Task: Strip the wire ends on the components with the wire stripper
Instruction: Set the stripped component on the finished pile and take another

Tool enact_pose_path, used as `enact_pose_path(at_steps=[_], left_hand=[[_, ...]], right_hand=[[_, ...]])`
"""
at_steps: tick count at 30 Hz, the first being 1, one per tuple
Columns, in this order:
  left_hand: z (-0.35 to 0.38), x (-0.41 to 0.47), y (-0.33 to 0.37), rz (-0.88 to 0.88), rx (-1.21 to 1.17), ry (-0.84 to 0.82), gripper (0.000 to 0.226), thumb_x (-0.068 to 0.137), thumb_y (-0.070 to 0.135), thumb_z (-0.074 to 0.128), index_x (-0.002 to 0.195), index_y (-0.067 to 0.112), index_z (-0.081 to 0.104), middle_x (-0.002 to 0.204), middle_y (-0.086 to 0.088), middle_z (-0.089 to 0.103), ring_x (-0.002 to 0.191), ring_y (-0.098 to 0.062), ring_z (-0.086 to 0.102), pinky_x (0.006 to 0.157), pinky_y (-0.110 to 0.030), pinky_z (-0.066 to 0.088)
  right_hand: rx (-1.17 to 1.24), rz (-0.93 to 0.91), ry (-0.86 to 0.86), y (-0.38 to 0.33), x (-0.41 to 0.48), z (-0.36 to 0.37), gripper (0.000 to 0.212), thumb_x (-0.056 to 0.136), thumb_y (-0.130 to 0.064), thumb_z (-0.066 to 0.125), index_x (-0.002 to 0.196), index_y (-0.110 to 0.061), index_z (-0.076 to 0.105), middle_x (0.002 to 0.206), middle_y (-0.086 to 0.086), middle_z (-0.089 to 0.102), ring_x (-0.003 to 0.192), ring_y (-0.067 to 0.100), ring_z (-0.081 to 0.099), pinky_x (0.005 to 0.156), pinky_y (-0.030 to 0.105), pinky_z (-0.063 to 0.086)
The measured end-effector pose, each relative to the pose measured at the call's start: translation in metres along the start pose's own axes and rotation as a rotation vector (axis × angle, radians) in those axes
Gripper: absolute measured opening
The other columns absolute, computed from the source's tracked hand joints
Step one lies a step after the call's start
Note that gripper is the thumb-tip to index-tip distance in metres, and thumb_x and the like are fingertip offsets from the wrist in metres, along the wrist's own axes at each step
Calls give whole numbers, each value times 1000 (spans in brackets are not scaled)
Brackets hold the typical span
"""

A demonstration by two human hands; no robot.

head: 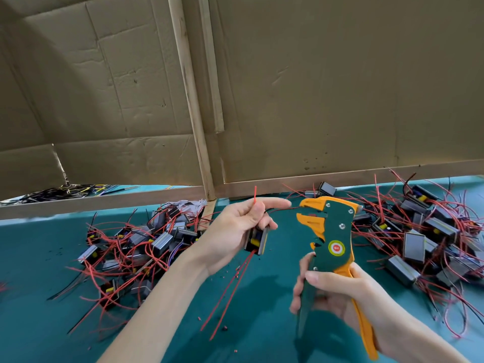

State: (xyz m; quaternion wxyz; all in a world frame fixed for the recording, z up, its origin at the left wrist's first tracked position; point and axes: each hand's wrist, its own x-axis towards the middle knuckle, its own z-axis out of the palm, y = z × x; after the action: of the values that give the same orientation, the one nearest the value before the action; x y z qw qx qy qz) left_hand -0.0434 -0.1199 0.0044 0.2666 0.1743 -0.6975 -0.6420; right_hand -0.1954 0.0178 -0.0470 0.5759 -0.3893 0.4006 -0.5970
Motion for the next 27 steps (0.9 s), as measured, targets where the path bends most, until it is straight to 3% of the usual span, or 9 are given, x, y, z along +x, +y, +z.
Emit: enact_pose_path(at_steps=[3, 7, 10, 13, 16, 22, 27], left_hand=[[-7, 1, 3, 109, -23, 88, 38, 86, 28, 53, 109, 1, 67, 69, -4, 61, 85, -12, 64, 86, -21, 48], [-6, 0, 5, 186, 43, 240, 23, 72, 32, 68, 92, 23, 71, 70, -5, 73, 82, -19, 71, 95, -32, 47], [-1, 0, 3, 223, 92, 265, 18, 72, 32, 69, 83, 22, 60, 71, -7, 74, 82, -23, 72, 87, -27, 51], [4, -1, 5, 227, 171, 240, 8, 71, 32, 72, 72, 28, 66, 72, -7, 74, 78, -23, 70, 81, -30, 51], [4, -2, 8, 252, 296, 230, 9, 75, 23, 78, 73, 23, 69, 73, -4, 73, 72, -14, 63, 74, -27, 49], [7, -6, 13, 316, 483, 217, 15, 81, 18, 76, 76, 31, 71, 74, 8, 69, 73, -1, 60, 74, -11, 44], [9, -8, 16, 299, 533, 146, 10, 84, 24, 72, 84, 34, 72, 84, 1, 70, 82, -6, 62, 84, -22, 47]], right_hand=[[14, -19, 1, 0, 1, -5, 25, 59, -15, 79, 78, -3, 68, 77, 28, 60, 69, 45, 64, 68, 51, 55], [49, -11, 21, -1, 1, -7, 28, 59, -15, 80, 80, -2, 67, 79, 29, 60, 70, 44, 63, 70, 52, 54], [49, -12, 17, -3, 1, -5, 27, 57, -14, 79, 79, -1, 67, 77, 29, 59, 68, 45, 63, 68, 52, 55], [47, -11, 17, -5, 1, -3, 22, 57, -10, 76, 75, 0, 67, 75, 29, 59, 66, 45, 64, 65, 51, 55], [45, -19, 0, -6, 0, -3, 14, 63, -5, 73, 75, 0, 67, 74, 30, 59, 66, 45, 64, 65, 50, 55], [-10, 8, -65, -7, -1, -5, 26, 58, -13, 78, 78, 0, 68, 76, 32, 60, 67, 46, 64, 67, 51, 55], [-19, 18, -84, -6, -3, -4, 25, 58, -13, 78, 78, -1, 68, 75, 31, 60, 67, 46, 64, 66, 49, 55]])
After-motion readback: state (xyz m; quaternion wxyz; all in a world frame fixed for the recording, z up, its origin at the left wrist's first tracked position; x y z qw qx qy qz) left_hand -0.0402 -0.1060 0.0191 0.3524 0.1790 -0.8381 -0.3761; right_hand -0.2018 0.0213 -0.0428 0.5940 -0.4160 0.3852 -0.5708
